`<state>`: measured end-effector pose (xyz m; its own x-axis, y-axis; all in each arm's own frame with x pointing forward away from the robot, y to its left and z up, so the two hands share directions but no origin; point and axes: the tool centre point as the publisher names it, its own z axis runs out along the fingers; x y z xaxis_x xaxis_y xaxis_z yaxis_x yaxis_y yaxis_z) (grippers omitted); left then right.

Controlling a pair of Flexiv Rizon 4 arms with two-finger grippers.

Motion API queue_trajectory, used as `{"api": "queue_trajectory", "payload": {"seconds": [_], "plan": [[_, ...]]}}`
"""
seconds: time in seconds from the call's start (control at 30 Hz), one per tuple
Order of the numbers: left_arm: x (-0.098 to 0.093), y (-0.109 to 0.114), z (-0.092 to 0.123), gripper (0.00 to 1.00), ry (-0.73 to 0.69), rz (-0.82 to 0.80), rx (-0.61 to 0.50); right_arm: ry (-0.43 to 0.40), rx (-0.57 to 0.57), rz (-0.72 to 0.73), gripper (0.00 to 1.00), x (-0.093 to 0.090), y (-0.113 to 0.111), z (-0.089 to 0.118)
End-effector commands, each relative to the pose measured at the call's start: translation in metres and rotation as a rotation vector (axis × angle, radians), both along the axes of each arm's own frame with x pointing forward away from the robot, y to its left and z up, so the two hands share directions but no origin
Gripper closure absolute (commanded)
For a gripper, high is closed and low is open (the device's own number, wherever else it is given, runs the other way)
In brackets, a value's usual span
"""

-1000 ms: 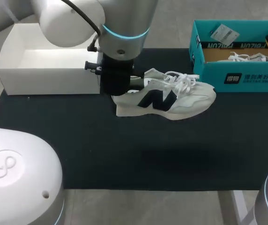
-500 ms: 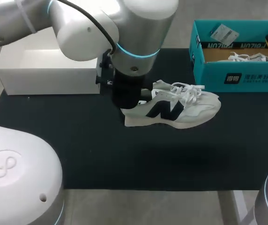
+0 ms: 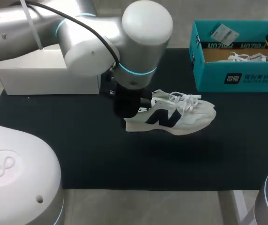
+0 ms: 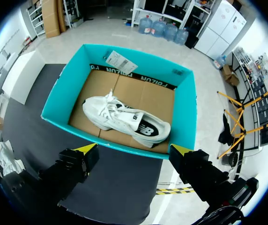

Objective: Take the shoe out of the shoebox, open the shoe tongue, remove and reinsert the insole, then place the shoe into the shoebox

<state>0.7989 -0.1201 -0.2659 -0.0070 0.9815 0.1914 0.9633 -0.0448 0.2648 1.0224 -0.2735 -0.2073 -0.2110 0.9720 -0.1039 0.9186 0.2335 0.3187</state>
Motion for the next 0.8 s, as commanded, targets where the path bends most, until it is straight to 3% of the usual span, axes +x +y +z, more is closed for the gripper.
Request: {"api": "queue_trajectory", "payload": {"seconds": [0.03, 0.33, 0.8], "plan": [[0.002, -0.003, -0.035, 1.0, -0.007, 0.002, 0.013, 0.0, 0.0, 0.0, 0.0, 0.0, 0.0, 0.0], [0.005, 0.0, -0.087, 1.0, 0.016, 0.064, 0.044, 0.0, 0.0, 0.0, 0.0, 0.0, 0.0, 0.0], [0.012, -0.008, -0.116, 1.0, 0.026, 0.109, 0.043, 0.0, 0.0, 0.0, 0.0, 0.0, 0.0, 0.0]]}}
